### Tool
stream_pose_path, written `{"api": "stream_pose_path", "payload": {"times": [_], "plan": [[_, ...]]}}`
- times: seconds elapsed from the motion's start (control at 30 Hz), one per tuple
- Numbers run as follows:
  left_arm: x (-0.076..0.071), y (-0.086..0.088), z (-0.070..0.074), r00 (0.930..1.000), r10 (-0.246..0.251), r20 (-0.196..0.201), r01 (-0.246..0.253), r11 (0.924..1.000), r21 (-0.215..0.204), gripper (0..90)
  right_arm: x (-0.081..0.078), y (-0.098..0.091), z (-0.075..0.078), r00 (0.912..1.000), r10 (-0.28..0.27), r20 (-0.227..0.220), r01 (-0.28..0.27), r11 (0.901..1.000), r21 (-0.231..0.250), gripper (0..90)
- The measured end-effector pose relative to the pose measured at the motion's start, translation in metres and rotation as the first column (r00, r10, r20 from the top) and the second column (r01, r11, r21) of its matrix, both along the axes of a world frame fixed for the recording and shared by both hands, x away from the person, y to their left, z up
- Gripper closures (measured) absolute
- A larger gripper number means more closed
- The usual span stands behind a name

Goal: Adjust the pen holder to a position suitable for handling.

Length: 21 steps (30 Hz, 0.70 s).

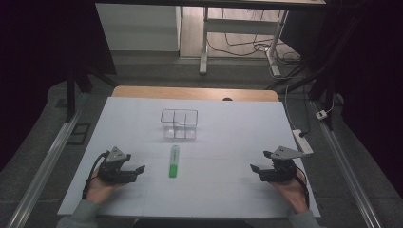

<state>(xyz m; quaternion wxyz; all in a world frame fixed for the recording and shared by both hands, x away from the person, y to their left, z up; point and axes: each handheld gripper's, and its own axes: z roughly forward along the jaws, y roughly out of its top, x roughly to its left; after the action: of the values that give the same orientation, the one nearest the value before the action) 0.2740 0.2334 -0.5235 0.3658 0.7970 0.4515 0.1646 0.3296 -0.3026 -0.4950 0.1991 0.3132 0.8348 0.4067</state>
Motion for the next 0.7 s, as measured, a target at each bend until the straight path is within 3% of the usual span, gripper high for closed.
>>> {"api": "stream_pose_path", "payload": {"times": [0.7], "plan": [[0.016,0.001,0.009,0.9999,0.009,0.013,-0.009,1.0000,0.002,26.6,0.002,0.003,-0.001,0.9998,0.019,-0.006,-0.019,0.9998,-0.003,23.7]]}}
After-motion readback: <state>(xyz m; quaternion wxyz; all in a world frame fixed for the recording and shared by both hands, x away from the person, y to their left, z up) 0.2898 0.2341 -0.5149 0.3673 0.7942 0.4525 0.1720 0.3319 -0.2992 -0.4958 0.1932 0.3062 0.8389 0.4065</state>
